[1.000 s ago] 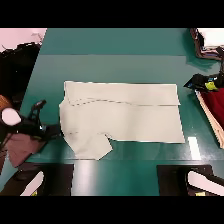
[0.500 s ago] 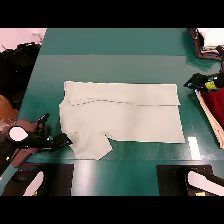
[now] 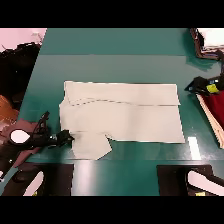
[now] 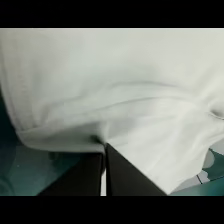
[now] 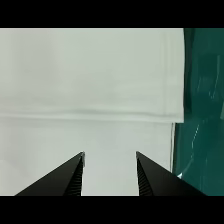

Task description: Fold the shirts.

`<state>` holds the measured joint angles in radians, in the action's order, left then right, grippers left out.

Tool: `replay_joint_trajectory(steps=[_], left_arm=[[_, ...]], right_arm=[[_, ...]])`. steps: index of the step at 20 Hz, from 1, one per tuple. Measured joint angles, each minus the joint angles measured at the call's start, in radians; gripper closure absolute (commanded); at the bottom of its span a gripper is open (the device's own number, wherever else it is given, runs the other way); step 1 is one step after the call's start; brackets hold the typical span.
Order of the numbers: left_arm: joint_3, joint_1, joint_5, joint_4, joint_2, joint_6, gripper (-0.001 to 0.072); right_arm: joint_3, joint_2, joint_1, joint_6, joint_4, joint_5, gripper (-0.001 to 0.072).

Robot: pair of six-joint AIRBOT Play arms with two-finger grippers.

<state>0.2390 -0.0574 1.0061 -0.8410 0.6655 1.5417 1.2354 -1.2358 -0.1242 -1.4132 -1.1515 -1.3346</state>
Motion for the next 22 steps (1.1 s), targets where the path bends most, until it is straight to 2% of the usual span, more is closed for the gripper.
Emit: replay_joint_trajectory(steps=[3,9,12,16,17,19,22], left_arm=[[0.064,0.000,0.031,0.016,-0.001,-0.031,0.0685],[0.169,0.000,0.020,0.029,-0.001,-0.053,0.0684],[0.184,0.000,-0.003,0.030,-0.001,-0.056,0.0684],[0.190,0.000,-0.012,0.030,-0.001,-0.058,0.0684],[0.191,0.000,-0.013,0.030,-0.001,-0.058,0.0684],[0.192,0.000,-0.015,0.030,-0.001,-0.058,0.0685],[0.193,0.000,0.005,0.022,-0.002,-0.062,0.0686]], right_arm=[[-0.120,0.062,-0.083,0.004,-0.021,-0.034,0.0324],[-0.526,0.206,-0.307,0.010,-0.116,-0.061,0.0323],[-0.670,0.230,-0.370,0.028,-0.077,-0.039,0.0325],[-0.754,0.241,-0.396,0.039,-0.002,-0.020,0.0340],[-0.762,0.242,-0.399,0.040,0.006,-0.016,0.0426],[-0.776,0.243,-0.401,0.048,0.016,0.003,0.0689],[-0.780,0.250,-0.403,0.072,0.021,0.020,0.0691]])
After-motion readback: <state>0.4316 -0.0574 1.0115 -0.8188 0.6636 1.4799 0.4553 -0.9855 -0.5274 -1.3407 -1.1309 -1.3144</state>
